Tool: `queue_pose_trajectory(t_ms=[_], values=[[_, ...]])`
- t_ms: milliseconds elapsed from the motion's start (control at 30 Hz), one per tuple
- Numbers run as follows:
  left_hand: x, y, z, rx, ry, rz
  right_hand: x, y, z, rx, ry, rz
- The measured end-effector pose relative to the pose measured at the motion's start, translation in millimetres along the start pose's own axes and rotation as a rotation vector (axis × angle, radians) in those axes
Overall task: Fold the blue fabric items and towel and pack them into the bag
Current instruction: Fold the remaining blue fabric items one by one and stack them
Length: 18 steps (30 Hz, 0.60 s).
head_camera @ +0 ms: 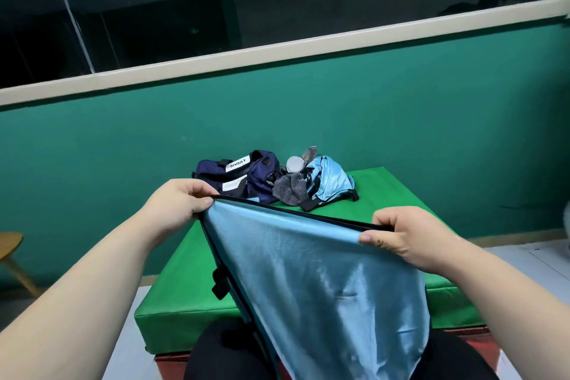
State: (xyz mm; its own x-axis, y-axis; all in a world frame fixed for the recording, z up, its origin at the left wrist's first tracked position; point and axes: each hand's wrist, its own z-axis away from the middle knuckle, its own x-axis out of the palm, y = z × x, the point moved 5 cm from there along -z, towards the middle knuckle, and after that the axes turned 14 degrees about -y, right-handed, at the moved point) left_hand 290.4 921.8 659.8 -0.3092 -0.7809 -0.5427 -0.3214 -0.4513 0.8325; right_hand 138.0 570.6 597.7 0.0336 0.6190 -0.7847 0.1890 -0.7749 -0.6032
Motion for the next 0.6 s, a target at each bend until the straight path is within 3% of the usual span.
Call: queue_pose_trajectory(t_ms=[200,433,600], values=[[-4,-1,-1,0.027,0.029,0.023,-24,-5,6,-0.056,-0.069,0.026],[-11,-8,2,0.024,0.048,0.031,-44,-2,11,0.047,-0.026,0.086],[-11,-13,6,0.004,0.057,0.055,-45,-13,18,-0.090,0.064,0.062]])
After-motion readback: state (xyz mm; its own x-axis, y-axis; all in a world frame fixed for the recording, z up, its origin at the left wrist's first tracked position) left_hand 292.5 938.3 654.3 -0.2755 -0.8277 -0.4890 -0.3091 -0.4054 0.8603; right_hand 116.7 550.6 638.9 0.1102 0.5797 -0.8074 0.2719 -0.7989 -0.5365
